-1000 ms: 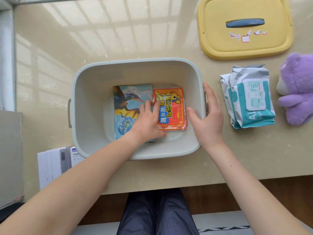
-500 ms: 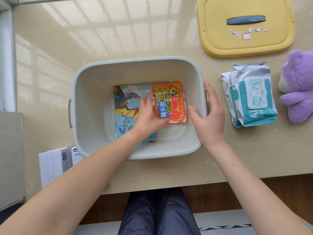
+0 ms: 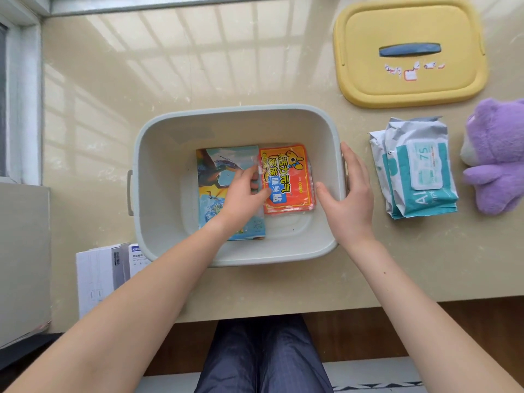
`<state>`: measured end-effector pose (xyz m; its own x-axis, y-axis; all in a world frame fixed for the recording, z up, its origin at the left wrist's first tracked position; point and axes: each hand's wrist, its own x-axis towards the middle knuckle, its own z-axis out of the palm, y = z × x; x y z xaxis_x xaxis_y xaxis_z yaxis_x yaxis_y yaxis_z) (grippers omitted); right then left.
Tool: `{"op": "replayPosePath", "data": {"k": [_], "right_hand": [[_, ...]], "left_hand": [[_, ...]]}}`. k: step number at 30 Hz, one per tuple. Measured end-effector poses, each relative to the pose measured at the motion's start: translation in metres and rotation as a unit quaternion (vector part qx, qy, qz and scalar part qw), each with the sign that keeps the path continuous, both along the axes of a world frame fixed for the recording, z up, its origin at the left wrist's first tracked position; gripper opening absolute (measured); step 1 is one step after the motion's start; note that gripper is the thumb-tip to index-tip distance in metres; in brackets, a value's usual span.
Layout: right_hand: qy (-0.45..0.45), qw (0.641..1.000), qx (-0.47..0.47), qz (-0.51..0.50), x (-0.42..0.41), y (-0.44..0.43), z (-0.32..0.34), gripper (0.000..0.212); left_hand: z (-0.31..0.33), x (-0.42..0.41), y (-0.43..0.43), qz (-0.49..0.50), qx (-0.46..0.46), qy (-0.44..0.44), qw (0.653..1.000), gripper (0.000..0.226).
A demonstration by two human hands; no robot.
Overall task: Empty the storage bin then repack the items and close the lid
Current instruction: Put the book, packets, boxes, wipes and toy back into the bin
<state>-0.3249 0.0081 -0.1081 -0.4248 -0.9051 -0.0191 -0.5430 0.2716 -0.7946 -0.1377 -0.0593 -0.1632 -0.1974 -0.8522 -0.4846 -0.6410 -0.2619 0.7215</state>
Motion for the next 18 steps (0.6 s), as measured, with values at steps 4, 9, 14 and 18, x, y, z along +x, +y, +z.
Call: {"op": "replayPosePath", "data": {"k": [4,9,14,18], "right_hand": [[0.055,0.996,0.054,0.047,-0.002,0.0,0.014,0.069],[0.135,0.987,0.006,0.091,0.007,0.001,0.073,0.057],[0.173,0.967,-0.048,0.181,0.039,0.03,0.128,0.05],[0.156,0.949,-0.06,0.269,0.075,0.065,0.142,0.047]], "left_hand": [[0.04,0.014,0.009,-0.052,-0.046,-0.088,0.994,0.054],[0.132,0.039,0.034,-0.089,-0.222,-0.133,0.962,0.045],[0.206,0.074,0.088,-0.057,-0.312,-0.16,0.935,0.046],[0.221,0.117,0.143,0.012,-0.281,-0.183,0.942,0.049]]}}
